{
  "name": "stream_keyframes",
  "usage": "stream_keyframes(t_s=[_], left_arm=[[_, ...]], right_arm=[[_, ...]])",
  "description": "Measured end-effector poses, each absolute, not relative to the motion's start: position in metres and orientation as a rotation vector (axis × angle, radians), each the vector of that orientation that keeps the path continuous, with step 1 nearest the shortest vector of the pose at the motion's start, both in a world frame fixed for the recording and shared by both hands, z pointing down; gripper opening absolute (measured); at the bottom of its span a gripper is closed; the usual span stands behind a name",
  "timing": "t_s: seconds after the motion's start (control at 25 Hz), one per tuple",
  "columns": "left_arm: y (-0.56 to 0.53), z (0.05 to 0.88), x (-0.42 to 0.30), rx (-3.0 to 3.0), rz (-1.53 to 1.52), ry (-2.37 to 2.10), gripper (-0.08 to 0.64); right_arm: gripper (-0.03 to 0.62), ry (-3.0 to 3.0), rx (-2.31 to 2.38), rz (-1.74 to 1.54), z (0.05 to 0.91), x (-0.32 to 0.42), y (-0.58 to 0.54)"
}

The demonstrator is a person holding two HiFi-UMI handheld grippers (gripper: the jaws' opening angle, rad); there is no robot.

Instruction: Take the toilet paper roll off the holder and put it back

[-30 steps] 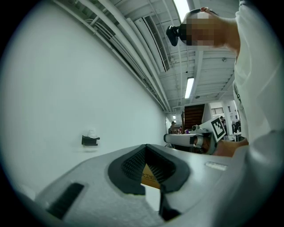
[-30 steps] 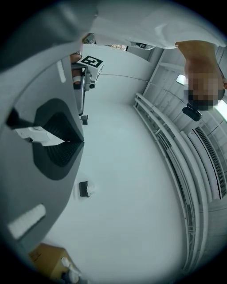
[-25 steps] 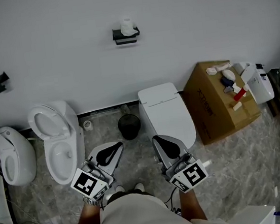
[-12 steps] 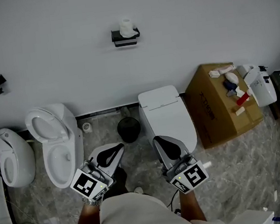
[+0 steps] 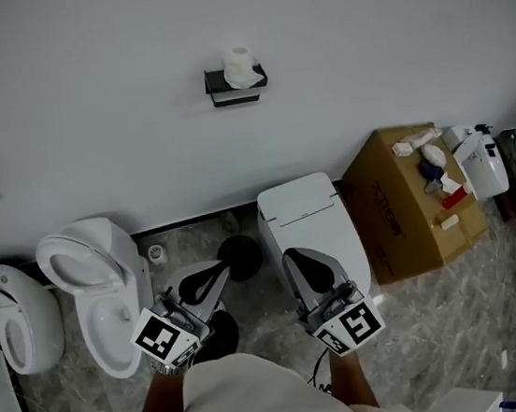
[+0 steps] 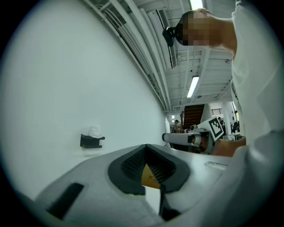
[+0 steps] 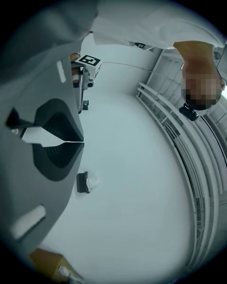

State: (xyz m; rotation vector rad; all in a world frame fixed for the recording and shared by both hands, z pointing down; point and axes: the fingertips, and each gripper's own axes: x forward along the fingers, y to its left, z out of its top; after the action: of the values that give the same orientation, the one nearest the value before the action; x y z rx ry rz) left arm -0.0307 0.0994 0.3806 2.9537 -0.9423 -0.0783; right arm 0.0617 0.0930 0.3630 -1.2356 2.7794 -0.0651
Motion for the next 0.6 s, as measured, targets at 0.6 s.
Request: stream_keyframes(t_s=[0.6], left_arm=[[-0.103, 0.361, -0.062, 2.976, -0.044, -0.903, 0.002]], right_arm=[[0.008, 2.728, -1.3, -0.097, 0.351, 0.039, -0.096]])
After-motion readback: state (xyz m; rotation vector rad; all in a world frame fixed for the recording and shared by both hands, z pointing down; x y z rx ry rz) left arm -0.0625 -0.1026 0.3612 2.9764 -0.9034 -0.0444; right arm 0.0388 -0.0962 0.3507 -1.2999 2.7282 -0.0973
